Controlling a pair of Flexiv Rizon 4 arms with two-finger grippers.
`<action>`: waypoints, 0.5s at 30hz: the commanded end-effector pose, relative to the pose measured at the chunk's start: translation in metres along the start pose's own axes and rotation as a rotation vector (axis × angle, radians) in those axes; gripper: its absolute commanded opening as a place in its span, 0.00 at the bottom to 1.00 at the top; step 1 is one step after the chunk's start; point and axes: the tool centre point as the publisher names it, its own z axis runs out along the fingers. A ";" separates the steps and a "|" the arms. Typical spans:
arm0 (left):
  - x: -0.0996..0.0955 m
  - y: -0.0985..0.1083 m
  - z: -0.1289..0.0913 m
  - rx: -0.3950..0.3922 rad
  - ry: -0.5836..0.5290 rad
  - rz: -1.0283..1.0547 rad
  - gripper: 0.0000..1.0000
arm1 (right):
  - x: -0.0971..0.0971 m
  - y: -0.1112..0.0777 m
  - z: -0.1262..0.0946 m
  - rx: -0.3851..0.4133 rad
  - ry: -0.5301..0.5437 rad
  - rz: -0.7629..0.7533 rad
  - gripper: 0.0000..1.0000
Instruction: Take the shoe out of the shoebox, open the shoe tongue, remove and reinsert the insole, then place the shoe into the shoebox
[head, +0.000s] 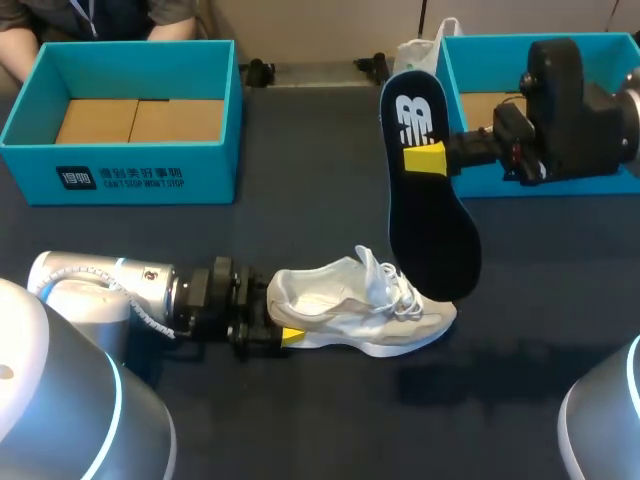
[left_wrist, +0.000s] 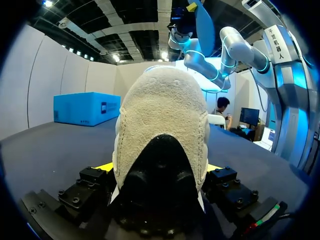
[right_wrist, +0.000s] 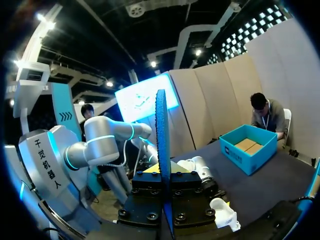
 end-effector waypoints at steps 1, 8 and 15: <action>0.000 0.000 -0.002 -0.010 -0.002 0.000 1.00 | -0.001 -0.001 0.002 0.000 0.000 0.000 0.00; 0.000 -0.003 -0.017 -0.023 -0.011 0.020 1.00 | -0.001 -0.001 0.002 0.000 0.000 0.000 0.00; 0.002 -0.004 -0.033 -0.073 -0.027 0.036 1.00 | -0.001 -0.001 0.002 0.000 0.000 0.000 0.00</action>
